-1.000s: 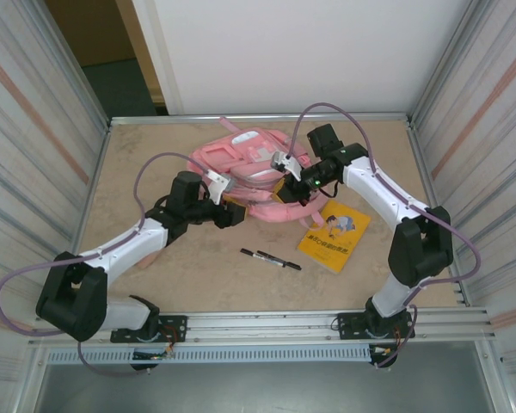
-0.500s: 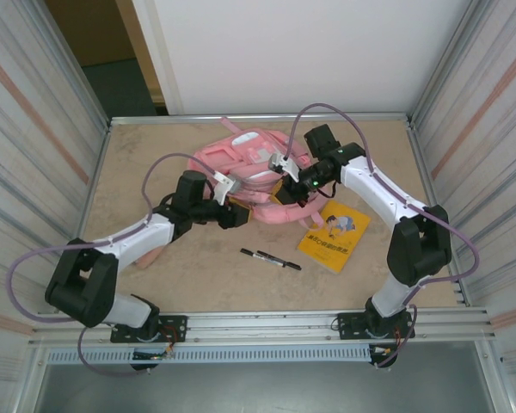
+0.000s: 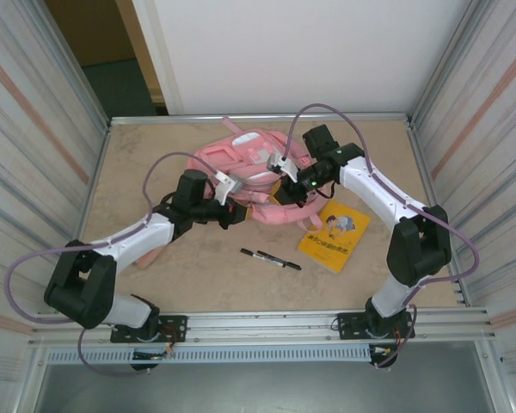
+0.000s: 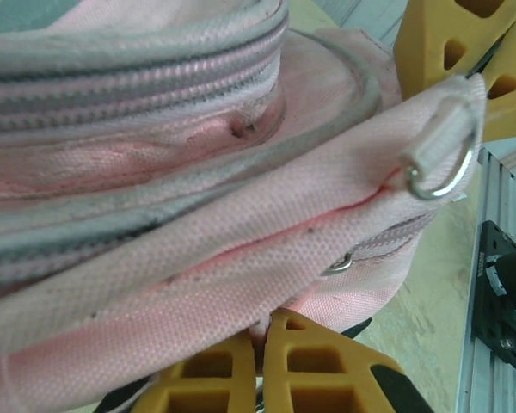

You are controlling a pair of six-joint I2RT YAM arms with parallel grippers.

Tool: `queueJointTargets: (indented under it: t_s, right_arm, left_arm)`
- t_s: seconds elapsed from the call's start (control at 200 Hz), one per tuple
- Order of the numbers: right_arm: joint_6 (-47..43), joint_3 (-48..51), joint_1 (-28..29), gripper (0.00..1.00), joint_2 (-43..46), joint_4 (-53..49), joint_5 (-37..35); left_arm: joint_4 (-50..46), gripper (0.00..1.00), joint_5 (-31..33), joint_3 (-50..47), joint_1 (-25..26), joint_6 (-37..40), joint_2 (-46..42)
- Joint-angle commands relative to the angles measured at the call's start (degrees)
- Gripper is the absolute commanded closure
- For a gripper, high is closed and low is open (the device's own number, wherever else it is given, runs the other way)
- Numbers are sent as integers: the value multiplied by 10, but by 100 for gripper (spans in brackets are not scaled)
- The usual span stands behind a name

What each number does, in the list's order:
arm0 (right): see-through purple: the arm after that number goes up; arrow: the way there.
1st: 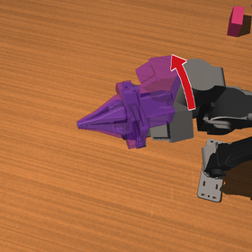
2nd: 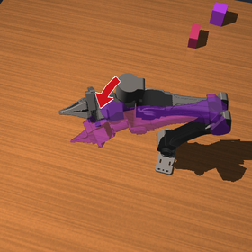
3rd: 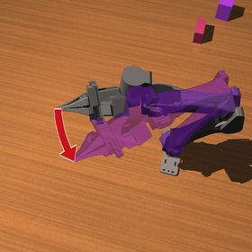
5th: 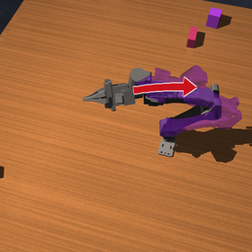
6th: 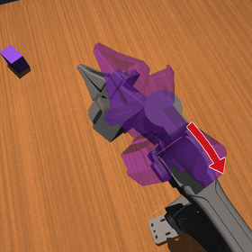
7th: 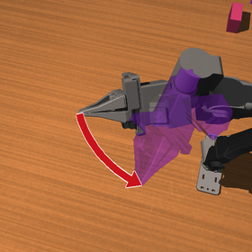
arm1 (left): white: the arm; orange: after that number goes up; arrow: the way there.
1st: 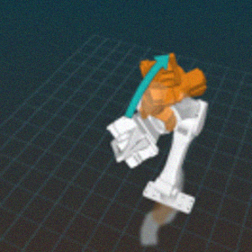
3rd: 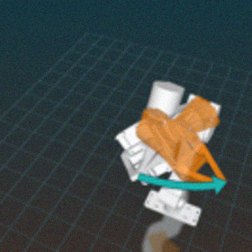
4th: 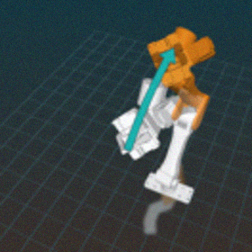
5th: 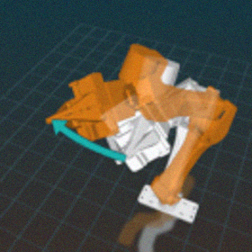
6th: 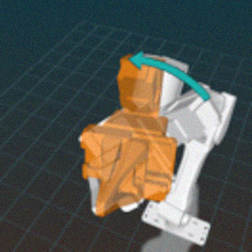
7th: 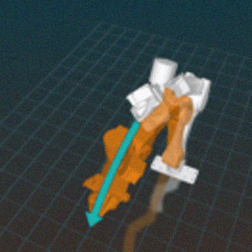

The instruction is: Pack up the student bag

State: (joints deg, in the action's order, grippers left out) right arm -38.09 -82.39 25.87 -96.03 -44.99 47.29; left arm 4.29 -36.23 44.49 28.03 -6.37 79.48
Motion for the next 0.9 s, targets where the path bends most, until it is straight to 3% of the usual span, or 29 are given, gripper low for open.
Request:
queueJointTargets:
  t_s: [0.0, 0.441, 0.506, 0.616, 0.782, 0.897]
  right_arm:
    - [19, -11, 3, 100, 5, 13, 12]
    - [-1, 11, 12, 100, 47, 33, 8]
    - [3, 11, 14, 100, 51, 32, 5]
    - [15, 19, 20, 100, 60, 44, 3]
    - [48, 38, 38, 100, 56, 81, -9]
    - [91, 70, 48, 100, 65, 147, -44]
  left_arm:
    - [-35, 100, 67, -14, -21, 3, -36]
    - [-105, 100, 188, -19, -105, -25, -57]
    - [-105, 100, 171, -14, -135, -43, -39]
    - [-92, 100, 83, -5, -200, -75, 2]
    - [-104, 100, 73, 22, -232, -91, 38]
    - [-117, 84, 65, 40, -235, -104, 45]
